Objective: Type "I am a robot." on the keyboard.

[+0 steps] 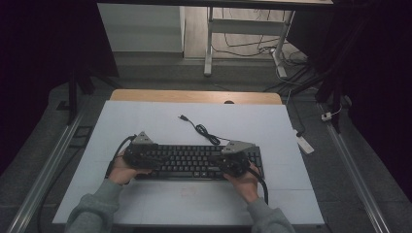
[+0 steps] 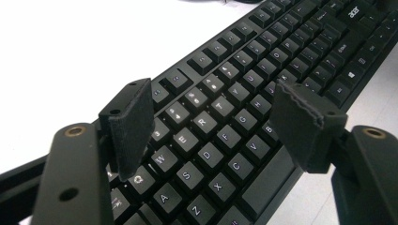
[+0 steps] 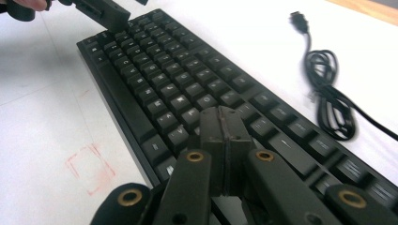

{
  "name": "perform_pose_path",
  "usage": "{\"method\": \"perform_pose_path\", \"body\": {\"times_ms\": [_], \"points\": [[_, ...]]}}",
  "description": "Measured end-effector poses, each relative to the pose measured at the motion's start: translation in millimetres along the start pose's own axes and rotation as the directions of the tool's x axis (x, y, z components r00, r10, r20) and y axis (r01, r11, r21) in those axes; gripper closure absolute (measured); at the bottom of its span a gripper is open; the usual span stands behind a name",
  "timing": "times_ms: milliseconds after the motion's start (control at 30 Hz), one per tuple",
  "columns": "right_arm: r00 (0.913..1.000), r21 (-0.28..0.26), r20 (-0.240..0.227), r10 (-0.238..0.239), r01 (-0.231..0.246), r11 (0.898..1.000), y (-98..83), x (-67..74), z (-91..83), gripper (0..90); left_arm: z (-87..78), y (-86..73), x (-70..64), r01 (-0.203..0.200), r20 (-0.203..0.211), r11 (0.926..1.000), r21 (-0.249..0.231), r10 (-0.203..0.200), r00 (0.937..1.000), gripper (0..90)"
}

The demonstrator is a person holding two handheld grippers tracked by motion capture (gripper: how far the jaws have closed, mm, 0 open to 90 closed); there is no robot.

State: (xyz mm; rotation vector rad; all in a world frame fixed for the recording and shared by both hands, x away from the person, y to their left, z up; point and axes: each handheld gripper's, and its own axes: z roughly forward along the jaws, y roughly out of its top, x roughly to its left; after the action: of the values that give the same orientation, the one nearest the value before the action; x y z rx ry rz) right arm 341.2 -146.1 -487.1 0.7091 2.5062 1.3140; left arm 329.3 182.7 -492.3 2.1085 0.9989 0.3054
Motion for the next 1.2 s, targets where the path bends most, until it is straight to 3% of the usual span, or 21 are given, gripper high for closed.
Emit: {"method": "perform_pose_path", "body": {"times_ms": [600, 1200], "points": [[0.9998, 0.063, -0.022, 0.002, -0.001, 0.998, 17.4, 4.1, 58.8, 89.5, -0.5, -0.7, 0.2, 0.002, -0.007, 1.0, -0.003, -0.002, 1.0, 30.7], [0.9999, 0.111, -0.009, 0.011, -0.01, 0.994, 18.1, -1.9, 77.3, 89.5, 0.2, -1.5, 1.7, 0.005, -0.003, 1.0, 0.003, -0.005, 1.0, 30.1]]}}
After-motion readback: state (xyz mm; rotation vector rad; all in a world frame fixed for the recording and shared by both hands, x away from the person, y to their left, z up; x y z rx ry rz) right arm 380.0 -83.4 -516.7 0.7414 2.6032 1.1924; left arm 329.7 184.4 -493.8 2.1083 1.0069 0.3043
